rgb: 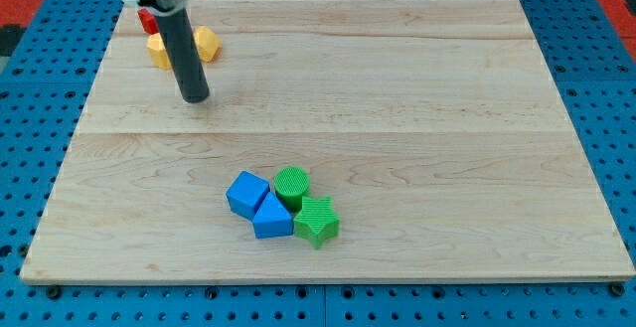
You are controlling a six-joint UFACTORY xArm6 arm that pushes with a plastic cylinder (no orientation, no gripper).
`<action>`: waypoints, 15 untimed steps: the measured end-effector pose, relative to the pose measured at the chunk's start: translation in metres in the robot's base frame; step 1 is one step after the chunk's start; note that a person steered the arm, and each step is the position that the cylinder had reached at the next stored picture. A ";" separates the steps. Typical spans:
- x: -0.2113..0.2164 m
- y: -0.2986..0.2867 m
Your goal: Point the arm at blue triangle and green star
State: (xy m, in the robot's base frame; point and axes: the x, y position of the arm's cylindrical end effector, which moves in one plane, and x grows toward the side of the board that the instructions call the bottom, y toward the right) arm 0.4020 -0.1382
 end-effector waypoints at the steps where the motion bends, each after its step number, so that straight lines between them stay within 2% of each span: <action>1: 0.027 0.070; 2: 0.029 0.139; 5: 0.031 0.154; 7: 0.047 0.228; 8: 0.094 0.275; 9: 0.149 0.271; 10: 0.171 0.229; 11: 0.167 0.230; 12: 0.098 0.230; 13: 0.075 0.231; 14: 0.115 0.283; 15: 0.185 0.299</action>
State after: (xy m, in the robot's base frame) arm 0.5867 0.1610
